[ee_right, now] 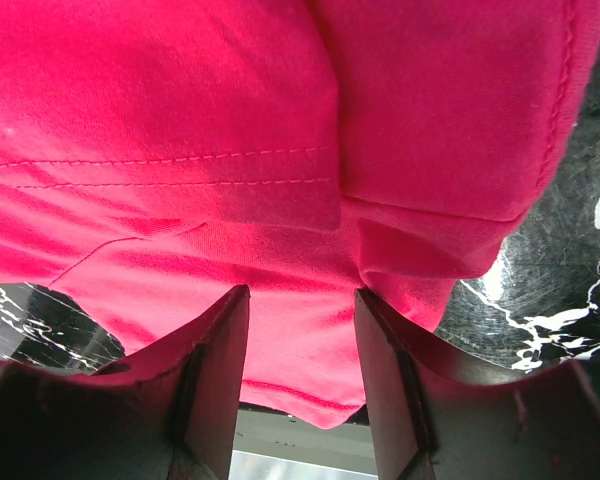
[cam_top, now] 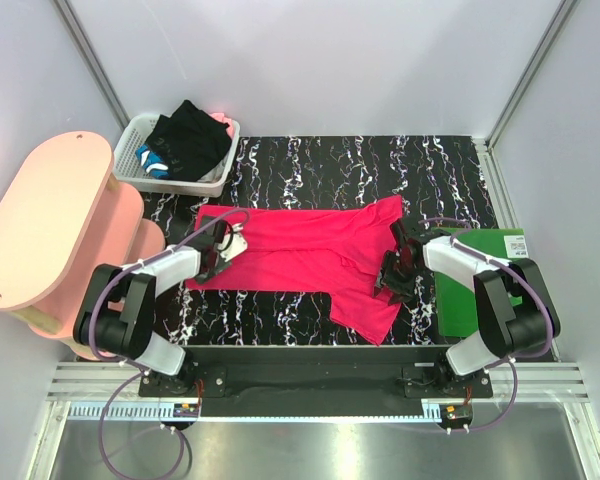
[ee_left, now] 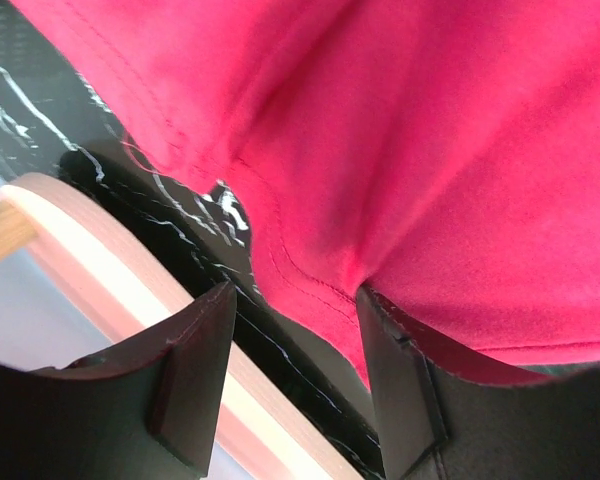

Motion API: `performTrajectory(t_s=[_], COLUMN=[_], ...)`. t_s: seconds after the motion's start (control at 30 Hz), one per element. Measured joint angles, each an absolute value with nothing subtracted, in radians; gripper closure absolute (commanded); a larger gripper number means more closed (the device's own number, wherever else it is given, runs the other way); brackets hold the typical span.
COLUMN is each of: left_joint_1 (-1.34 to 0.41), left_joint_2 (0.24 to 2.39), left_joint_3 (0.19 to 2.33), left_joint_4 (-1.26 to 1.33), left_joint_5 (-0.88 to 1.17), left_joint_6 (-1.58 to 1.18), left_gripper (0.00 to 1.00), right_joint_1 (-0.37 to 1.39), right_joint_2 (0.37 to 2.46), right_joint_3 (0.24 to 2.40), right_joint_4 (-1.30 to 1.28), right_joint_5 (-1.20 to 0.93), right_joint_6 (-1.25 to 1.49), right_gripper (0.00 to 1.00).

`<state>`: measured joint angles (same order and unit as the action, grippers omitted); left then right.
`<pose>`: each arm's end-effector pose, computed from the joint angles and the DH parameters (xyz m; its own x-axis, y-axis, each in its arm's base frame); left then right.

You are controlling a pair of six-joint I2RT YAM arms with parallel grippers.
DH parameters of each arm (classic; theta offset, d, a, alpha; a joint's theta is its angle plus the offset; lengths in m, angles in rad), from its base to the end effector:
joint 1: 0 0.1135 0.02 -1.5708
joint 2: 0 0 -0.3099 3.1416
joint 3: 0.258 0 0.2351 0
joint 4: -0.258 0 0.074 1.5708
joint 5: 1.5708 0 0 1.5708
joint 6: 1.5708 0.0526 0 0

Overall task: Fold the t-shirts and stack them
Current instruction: Fold the flattened tshirt in 1/3 of the way, then grap the side of the flattened tshirt closest away from the robot with both arms

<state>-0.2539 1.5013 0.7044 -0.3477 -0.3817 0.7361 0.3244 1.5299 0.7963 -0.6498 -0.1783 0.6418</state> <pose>0.2479 -0.0441 0.1902 -0.5967 0.7986 -0.0787 0.6540 0.5408 0.5289 0.2243 0.0853 0.1919 -0.9525 0.3013 -0.0449 0.2811 0.9262 0.2511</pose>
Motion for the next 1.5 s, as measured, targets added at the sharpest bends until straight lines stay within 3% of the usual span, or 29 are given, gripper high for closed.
performTrajectory(t_s=[0.2,0.5,0.73,1.0,1.5], left_joint_1=[-0.276,-0.284,-0.283,-0.264,-0.242], left_joint_2=[1.412,1.078,1.111,1.277,1.32], left_joint_3=[0.698,0.641,0.52,0.591,0.634], left_joint_4=[-0.464,-0.602,-0.604,-0.535,-0.482], left_joint_5=[-0.334,-0.292,-0.284,-0.287,-0.283], left_joint_6=[0.712,0.699,0.699,0.695,0.694], left_gripper=[0.41,0.38,0.39,0.4,0.4], right_joint_1=[0.325,0.357,0.434,0.451,0.492], right_joint_2=[1.46,1.076,0.881,0.858,1.055], right_joint_3=[0.783,0.785,0.588,0.5,0.467], right_joint_4=[-0.679,-0.832,-0.893,-0.918,-0.758], right_joint_5=[-0.173,-0.188,-0.208,-0.211,-0.211], right_joint_6=[0.641,0.664,0.762,0.828,0.871], right_gripper=[0.43,0.44,0.42,0.4,0.43])
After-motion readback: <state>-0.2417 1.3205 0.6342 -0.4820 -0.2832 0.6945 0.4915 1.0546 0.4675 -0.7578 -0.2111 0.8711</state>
